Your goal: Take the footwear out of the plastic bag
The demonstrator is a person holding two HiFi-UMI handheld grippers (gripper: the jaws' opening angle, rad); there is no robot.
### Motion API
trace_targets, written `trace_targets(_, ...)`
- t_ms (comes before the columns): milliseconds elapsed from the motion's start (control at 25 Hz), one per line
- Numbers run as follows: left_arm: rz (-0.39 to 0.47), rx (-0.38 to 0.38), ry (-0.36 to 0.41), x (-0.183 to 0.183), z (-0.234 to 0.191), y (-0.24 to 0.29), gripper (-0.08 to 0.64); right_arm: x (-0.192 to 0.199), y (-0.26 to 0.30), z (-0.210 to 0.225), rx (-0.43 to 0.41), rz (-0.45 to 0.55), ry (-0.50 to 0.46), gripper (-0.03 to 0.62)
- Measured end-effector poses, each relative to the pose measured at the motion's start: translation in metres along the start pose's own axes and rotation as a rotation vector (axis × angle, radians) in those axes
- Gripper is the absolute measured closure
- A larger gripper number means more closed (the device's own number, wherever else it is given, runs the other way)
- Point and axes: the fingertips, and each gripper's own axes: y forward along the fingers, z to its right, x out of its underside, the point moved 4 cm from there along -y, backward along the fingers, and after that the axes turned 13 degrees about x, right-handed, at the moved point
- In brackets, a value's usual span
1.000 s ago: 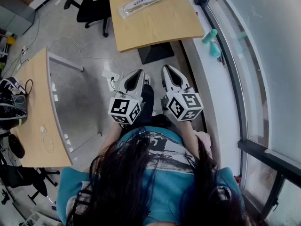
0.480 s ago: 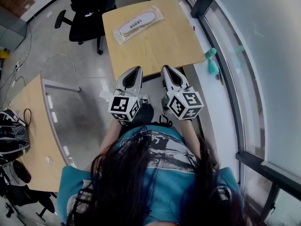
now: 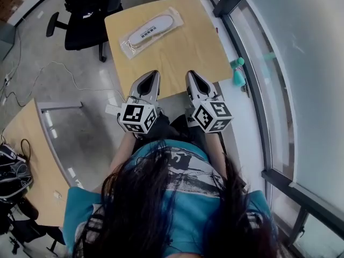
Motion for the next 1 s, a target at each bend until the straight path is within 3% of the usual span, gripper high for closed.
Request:
trace_targets(240, 0.002, -0.069, -0.015, -0.002, -0.025, 0.005, 0.555, -0.013, 0.048, 0.003, -0.033, -0.036, -0.009, 0.568)
trace_targets(520, 0.025, -0.203, -0.039, 0.001, -0.058, 0.020, 0.555, -0.022, 0.108, 0.019, -0.110, -0.095, -0.033, 0.566)
trace_targets(800, 0.055, -0.353, -0.092, 0.005, -0.076, 0.057, 0.557, -0.027, 0.181, 0.056, -0.216, -0.219, -0.062, 0.566)
trace_targets(1000, 0.052, -0.438, -0.071, 0.010, -0.087, 0.082, 0.555, -0.014, 0.240, 0.083, -0.308, -0.344, 0.033, 0.565)
